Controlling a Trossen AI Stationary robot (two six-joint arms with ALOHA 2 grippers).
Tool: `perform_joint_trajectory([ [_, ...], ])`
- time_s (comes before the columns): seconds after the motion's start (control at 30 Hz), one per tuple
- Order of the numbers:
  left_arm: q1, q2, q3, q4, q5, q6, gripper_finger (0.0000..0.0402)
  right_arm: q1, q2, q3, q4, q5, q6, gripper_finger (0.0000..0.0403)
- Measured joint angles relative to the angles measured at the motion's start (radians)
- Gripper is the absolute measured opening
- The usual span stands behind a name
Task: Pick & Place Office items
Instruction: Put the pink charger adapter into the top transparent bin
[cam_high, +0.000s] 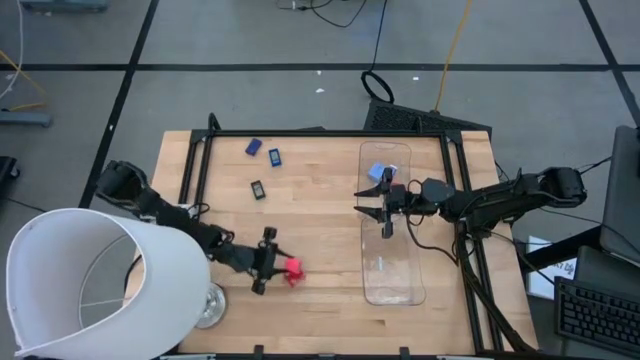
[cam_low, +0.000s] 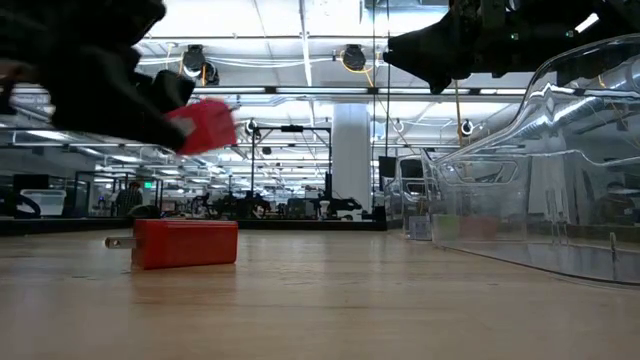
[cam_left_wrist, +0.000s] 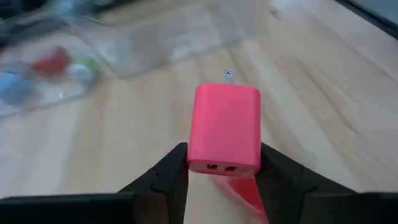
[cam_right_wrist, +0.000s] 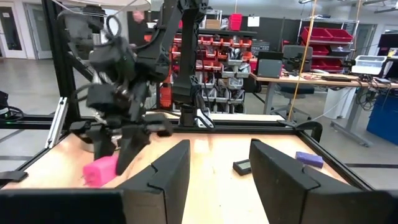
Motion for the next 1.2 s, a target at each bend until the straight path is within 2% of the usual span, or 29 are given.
perform_joint_trajectory([
  [0.17,0.092,-0.088,0.000,-0.001,-0.001,0.036,0.0155,0.000,0.000,0.000,-0.004,0.076,0.000,0.0155],
  [0.4,0.282,-0.177,0.000,0.003,-0.002,-0.089,0.0151,0.000,0.001,0.000,-0.025,0.080,-0.003,0.0155],
  [0.47,0.331,-0.181,0.000,0.010,-0.003,-0.103,0.0153,0.000,0.002,0.000,-0.027,0.111,-0.006,0.0155],
  [0.57,0.388,-0.180,0.000,0.074,0.032,-0.081,0.0151,0.000,0.002,0.000,-0.035,0.153,-0.007,0.0155],
  [0.73,0.442,-0.161,-0.002,0.227,0.123,-0.028,0.0151,0.000,0.055,-0.001,0.001,0.153,-0.023,0.0161],
  [0.97,0.477,-0.132,0.002,0.340,0.196,-0.012,0.0155,0.000,0.201,0.019,0.169,0.152,-0.014,0.0229],
  [1.2,0.479,-0.082,0.003,0.384,0.227,-0.027,0.0151,0.000,0.355,0.150,0.179,0.137,0.055,0.0301],
])
